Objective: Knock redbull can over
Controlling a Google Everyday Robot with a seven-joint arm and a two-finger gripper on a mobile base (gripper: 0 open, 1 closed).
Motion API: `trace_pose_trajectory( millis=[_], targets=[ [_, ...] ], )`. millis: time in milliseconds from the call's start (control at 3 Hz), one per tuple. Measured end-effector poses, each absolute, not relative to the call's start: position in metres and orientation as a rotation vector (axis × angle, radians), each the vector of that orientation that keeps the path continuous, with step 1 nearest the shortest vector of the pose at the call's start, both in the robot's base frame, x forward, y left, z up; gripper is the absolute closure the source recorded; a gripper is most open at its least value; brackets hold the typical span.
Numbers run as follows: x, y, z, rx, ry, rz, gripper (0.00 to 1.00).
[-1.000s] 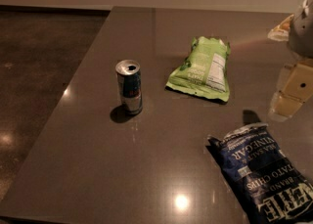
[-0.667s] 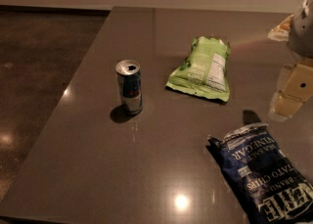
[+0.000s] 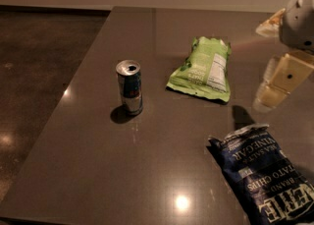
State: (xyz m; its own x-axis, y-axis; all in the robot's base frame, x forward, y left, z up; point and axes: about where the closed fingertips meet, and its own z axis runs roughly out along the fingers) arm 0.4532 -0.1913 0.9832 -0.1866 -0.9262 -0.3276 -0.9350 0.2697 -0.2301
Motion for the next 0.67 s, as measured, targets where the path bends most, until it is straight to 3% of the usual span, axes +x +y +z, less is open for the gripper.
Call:
trace_pose_trajectory(
  millis=[667],
  targets=[
    [0.488, -0.089, 0.986, -1.566, 1.939, 0.31, 0.0]
  ],
)
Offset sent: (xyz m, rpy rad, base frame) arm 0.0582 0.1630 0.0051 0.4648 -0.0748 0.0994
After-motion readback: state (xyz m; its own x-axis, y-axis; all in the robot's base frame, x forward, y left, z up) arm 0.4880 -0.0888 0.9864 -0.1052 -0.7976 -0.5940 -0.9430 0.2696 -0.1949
